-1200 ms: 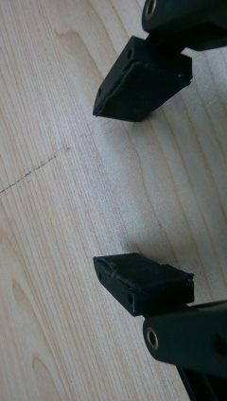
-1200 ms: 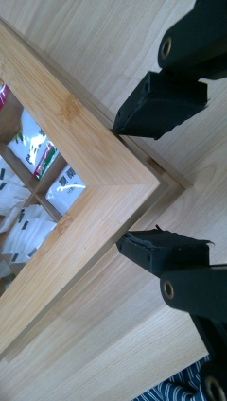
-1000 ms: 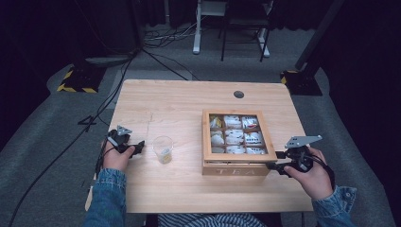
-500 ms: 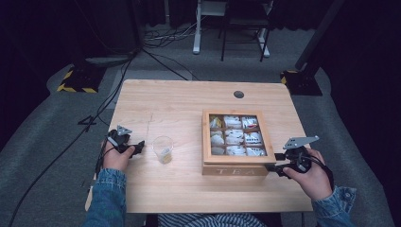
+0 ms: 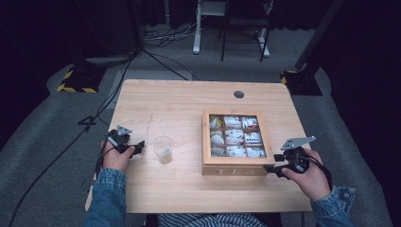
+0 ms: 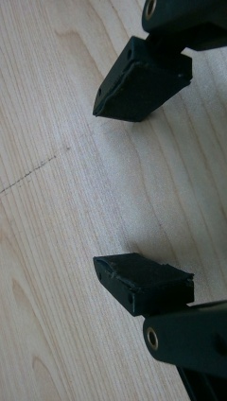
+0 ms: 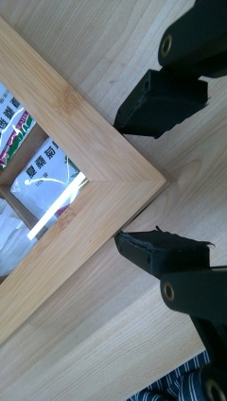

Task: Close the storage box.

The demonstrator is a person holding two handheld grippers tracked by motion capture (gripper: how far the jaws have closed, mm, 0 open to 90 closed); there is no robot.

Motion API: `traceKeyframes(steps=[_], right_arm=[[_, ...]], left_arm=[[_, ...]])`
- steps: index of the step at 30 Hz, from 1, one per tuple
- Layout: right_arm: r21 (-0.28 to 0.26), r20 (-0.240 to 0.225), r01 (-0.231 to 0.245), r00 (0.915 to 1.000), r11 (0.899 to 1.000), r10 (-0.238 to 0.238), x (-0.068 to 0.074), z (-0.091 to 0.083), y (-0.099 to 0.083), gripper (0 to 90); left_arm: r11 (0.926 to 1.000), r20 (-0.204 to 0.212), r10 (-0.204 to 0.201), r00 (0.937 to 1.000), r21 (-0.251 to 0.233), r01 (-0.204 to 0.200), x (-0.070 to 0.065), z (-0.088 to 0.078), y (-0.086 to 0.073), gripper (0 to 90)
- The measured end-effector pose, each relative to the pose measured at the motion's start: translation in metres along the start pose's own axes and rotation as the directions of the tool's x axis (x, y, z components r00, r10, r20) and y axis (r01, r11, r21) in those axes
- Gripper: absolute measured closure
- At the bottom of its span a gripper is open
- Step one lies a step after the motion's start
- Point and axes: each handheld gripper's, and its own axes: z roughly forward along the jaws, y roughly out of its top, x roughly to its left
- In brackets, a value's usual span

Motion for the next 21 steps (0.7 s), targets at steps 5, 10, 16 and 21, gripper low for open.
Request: traceKeyframes(steps=[5, 10, 16, 21], right_arm=[[0.009, 0.007, 0.002, 1.0000, 1.000, -0.002, 0.000, 0.002, 0.000, 39.6], [0.020, 0.017, -0.010, 0.9998, 1.000, 0.010, 0.000, 0.004, -0.001, 35.6], [-0.010, 0.025, -0.010, 0.9996, 1.000, 0.010, -0.001, 0.001, 0.000, 25.2], [-0.096, 0.012, -0.023, 0.9996, 0.995, 0.025, -0.003, -0.006, 0.001, 24.3]], left_arm=[[1.0000, 0.000, 0.000, 1.0000, 0.000, 0.000, 0.000, 0.000, 0.000, 25.0], [1.0000, 0.000, 0.000, 1.0000, 0.000, 0.000, 0.000, 0.000, 0.000, 25.0], [1.0000, -0.001, 0.003, 1.0000, 0.002, -0.003, 0.000, 0.000, 0.000, 24.8], [1.0000, -0.003, -0.002, 1.0000, 0.001, 0.002, -0.001, 0.000, 0.000, 24.9]])
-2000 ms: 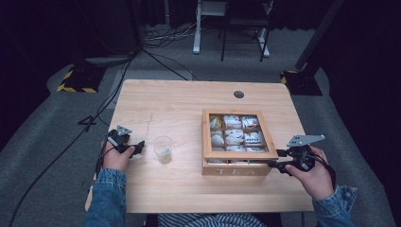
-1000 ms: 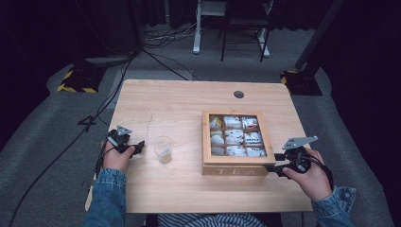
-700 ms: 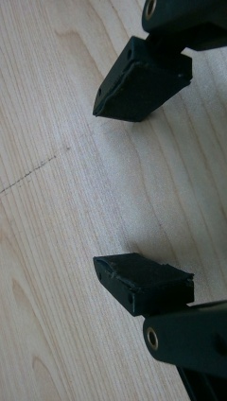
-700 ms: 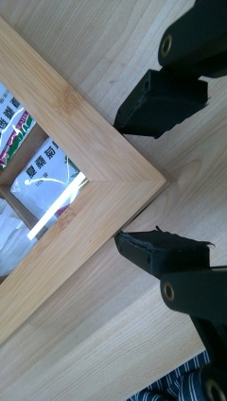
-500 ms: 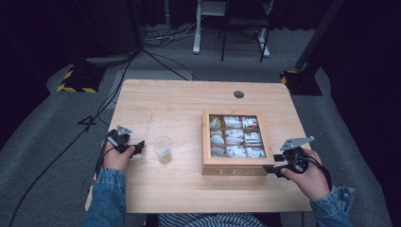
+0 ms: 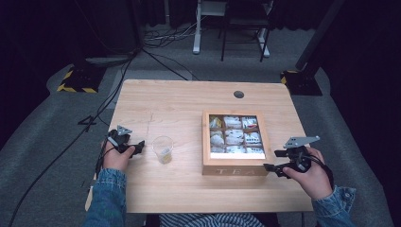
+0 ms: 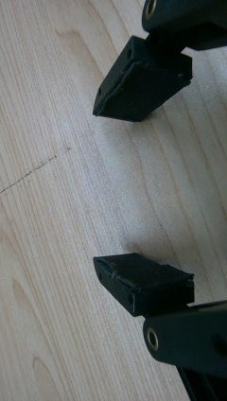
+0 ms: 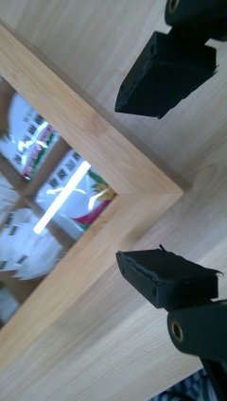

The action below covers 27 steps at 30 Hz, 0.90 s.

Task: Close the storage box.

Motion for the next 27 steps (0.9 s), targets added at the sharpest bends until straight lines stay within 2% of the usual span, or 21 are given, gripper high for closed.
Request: traceKeyframes(steps=[2, 3, 7, 8, 11, 17, 20, 21, 22, 24, 25, 27], right_arm=[[-0.021, 0.004, -0.003, 1.0000, 1.000, 0.003, -0.001, -0.002, 0.001, 24.0], [-0.071, 0.005, -0.009, 0.9999, 0.997, 0.009, -0.003, -0.006, 0.003, 23.4], [-0.143, 0.030, 0.003, 0.9995, 0.990, 0.002, -0.009, -0.012, 0.009, 23.2], [-0.147, 0.034, 0.019, 0.9993, 0.989, -0.014, -0.011, -0.013, 0.010, 24.0], [-0.166, 0.044, 0.021, 0.9990, 0.986, -0.014, -0.015, -0.013, 0.012, 28.1], [-0.209, 0.062, -0.003, 0.9979, 0.978, 0.016, -0.033, -0.010, 0.017, 31.4], [-0.239, 0.075, -0.011, 0.9968, 0.971, 0.029, -0.046, -0.007, 0.016, 31.8], [-0.239, 0.075, -0.011, 0.9968, 0.971, 0.029, -0.046, -0.007, 0.016, 31.8], [-0.247, 0.082, -0.017, 0.9959, 0.969, 0.038, -0.054, -0.005, 0.014, 31.8], [-0.249, 0.083, -0.028, 0.9953, 0.968, 0.050, -0.058, -0.004, 0.014, 31.8], [-0.250, 0.082, -0.043, 0.9945, 0.967, 0.065, -0.066, 0.000, 0.012, 31.5], [-0.246, 0.093, -0.043, 0.9934, 0.968, 0.068, -0.076, 0.004, 0.009, 31.3]], left_arm=[[1.0000, 0.000, 0.002, 1.0000, 0.001, -0.002, 0.000, 0.000, 0.000, 24.9], [1.0000, 0.002, 0.005, 1.0000, 0.000, -0.005, -0.001, -0.001, -0.001, 24.9], [0.9998, 0.013, 0.019, 0.9997, 0.002, -0.019, -0.003, -0.005, -0.005, 25.0], [0.9998, 0.013, 0.019, 0.9997, 0.002, -0.019, -0.003, -0.005, -0.005, 25.0], [0.9998, 0.013, 0.018, 0.9998, -0.002, -0.018, -0.006, -0.008, -0.009, 25.0], [0.9997, 0.020, 0.024, 0.9995, 0.000, -0.024, -0.010, -0.013, -0.014, 25.0], [0.9997, 0.019, 0.026, 0.9995, 0.000, -0.026, -0.010, -0.014, -0.015, 24.9], [0.9997, 0.021, 0.023, 0.9995, 0.000, -0.023, -0.011, -0.014, -0.015, 24.9], [0.9997, 0.024, 0.023, 0.9994, 0.002, -0.023, -0.011, -0.015, -0.015, 24.9], [0.9997, 0.025, 0.023, 0.9994, 0.002, -0.023, -0.011, -0.015, -0.015, 24.9], [0.9997, 0.024, 0.023, 0.9995, 0.003, -0.023, -0.011, -0.015, -0.015, 24.9], [0.9997, 0.022, 0.023, 0.9995, 0.001, -0.023, -0.010, -0.015, -0.015, 24.9]])
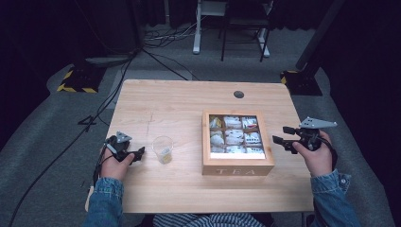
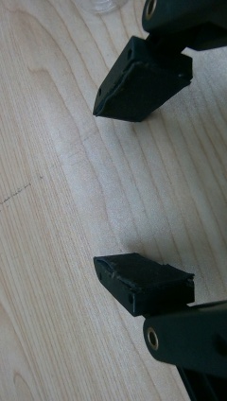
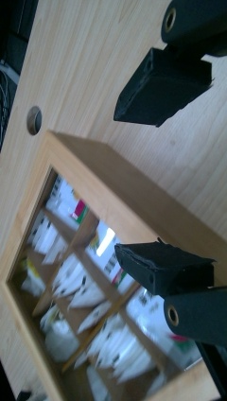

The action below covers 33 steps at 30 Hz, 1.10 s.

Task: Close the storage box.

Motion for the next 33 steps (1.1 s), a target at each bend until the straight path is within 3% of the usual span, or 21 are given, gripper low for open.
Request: traceKeyframes(steps=[7, 14, 20, 22, 29, 33], right_arm=[[0.002, 0.041, -0.067, 0.9969, 0.998, 0.067, -0.031, 0.016, -0.019, 28.9], [0.035, 0.095, -0.055, 0.9942, 0.998, 0.051, -0.049, 0.030, -0.038, 24.1], [0.060, 0.120, -0.044, 0.9921, 0.997, 0.036, -0.056, 0.040, -0.049, 22.1], [0.069, 0.129, -0.022, 0.9915, 0.997, 0.013, -0.056, 0.042, -0.051, 21.9], [0.098, 0.143, -0.026, 0.9897, 0.995, 0.011, -0.054, 0.047, -0.054, 18.8], [0.162, 0.139, -0.037, 0.9903, 0.986, 0.015, -0.053, 0.052, -0.059, 16.5]], left_arm=[[1.0000, -0.001, 0.001, 1.0000, -0.001, -0.001, 0.000, 0.000, 0.000, 24.6], [1.0000, -0.001, 0.002, 1.0000, -0.001, -0.002, 0.000, 0.000, 0.000, 24.6], [1.0000, 0.002, 0.000, 1.0000, 0.000, 0.000, 0.000, 0.001, 0.000, 24.4], [1.0000, 0.002, 0.001, 1.0000, 0.000, -0.001, 0.000, 0.001, 0.000, 24.4], [1.0000, 0.001, 0.003, 1.0000, 0.001, -0.003, 0.001, 0.001, 0.001, 24.0], [1.0000, 0.000, 0.008, 1.0000, 0.004, -0.008, 0.001, 0.001, 0.001, 23.4]])
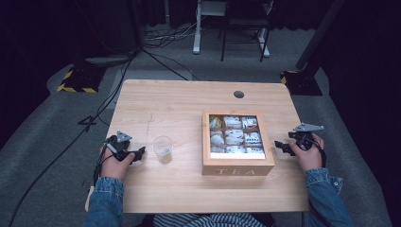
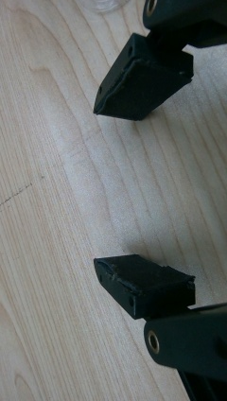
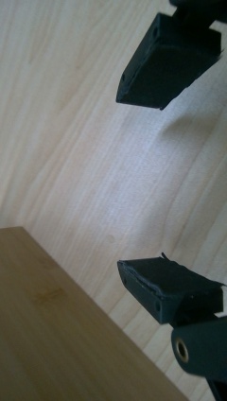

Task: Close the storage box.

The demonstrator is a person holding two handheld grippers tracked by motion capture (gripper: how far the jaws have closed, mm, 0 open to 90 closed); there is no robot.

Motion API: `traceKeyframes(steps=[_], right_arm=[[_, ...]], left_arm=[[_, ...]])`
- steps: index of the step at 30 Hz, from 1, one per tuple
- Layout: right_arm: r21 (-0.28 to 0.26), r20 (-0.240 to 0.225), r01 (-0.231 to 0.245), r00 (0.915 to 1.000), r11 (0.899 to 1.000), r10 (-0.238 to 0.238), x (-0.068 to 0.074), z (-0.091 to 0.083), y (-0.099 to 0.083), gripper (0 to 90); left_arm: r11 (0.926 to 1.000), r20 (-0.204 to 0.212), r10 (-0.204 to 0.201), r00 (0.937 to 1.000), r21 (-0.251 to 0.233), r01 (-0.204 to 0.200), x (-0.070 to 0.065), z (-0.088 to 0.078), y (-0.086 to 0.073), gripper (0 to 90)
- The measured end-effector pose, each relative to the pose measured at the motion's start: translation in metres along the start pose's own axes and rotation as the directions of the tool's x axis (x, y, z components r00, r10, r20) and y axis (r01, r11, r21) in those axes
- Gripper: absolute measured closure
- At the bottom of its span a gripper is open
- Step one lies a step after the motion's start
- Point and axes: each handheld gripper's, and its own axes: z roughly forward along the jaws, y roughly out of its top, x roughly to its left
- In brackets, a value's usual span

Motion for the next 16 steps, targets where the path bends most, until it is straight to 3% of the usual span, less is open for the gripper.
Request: traceKeyframes(steps=[3, 5, 16], right_arm=[[0.031, 0.004, -0.005, 1.0000, 1.000, 0.005, 0.0005, 0.0025, -0.0028, 15.6], [-0.005, 0.031, -0.041, 0.9987, 0.999, 0.041, 0.0018, 0.0072, -0.0073, 8.9], [-0.007, 0.015, -0.035, 0.9993, 0.999, 0.035, 0.0009, 0.0061, -0.0085, 9.2]], left_arm=[[1.0000, 0.004, -0.006, 1.0000, -0.001, 0.006, -0.0005, 0.0009, 0.0004, 22.8], [1.0000, 0.004, -0.006, 1.0000, 0.000, 0.006, -0.0007, 0.0016, 0.0010, 21.5], [0.9998, 0.003, -0.009, 1.0000, 0.015, 0.009, -0.0019, 0.0066, 0.0056, 14.6]])
